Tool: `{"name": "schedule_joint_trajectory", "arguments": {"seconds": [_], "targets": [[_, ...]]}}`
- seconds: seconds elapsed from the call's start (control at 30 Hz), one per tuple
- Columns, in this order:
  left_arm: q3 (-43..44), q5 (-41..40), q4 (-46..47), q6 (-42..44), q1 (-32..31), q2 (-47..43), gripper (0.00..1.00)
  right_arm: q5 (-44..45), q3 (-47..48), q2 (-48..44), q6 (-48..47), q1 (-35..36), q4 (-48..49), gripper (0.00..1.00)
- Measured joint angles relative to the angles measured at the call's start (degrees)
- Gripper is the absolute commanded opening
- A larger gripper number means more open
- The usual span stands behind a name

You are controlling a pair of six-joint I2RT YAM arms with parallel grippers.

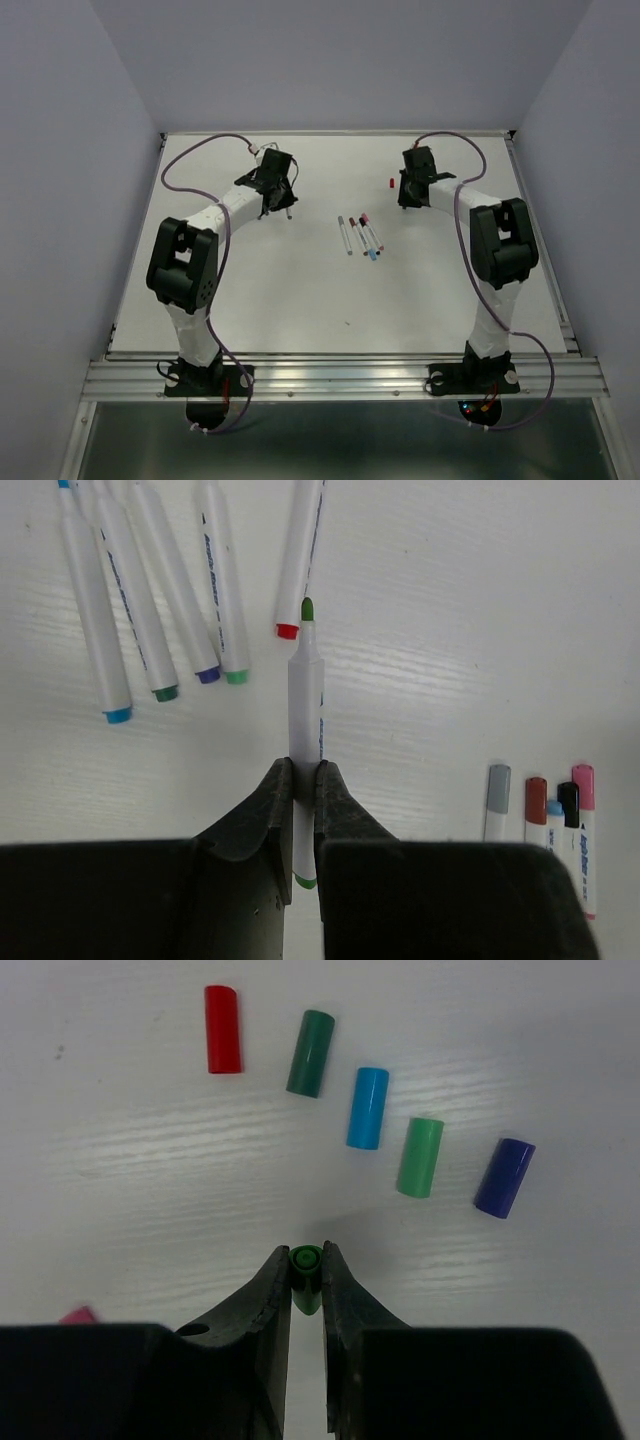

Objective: Open the pen caps

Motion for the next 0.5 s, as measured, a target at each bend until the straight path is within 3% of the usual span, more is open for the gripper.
{"name": "schedule_joint_trajectory", "arguments": {"seconds": [0.1, 0.13, 0.37, 0.5], "targets": [[3.13, -1.14, -1.33, 0.11, 0.48, 2.01, 0.0, 0.44, 0.0, 1.53, -0.13, 0.0, -0.85, 0.16], [4.26, -1.53, -1.62, 0.22, 0.79, 2.75, 0.0, 0.63, 0.02, 1.84, -0.2, 0.0, -1.22, 0.23], [8.02, -2.8, -2.84, 0.72, 1.81, 5.68, 0.0, 1.75, 1.55, 1.97, -0.81, 0.0, -1.81, 0.43], [9.57, -3.34, -3.52, 0.85, 2.45, 7.56, 0.0, 1.97, 2.89, 1.97, -1.16, 0.0, -2.1, 0.5]]}}
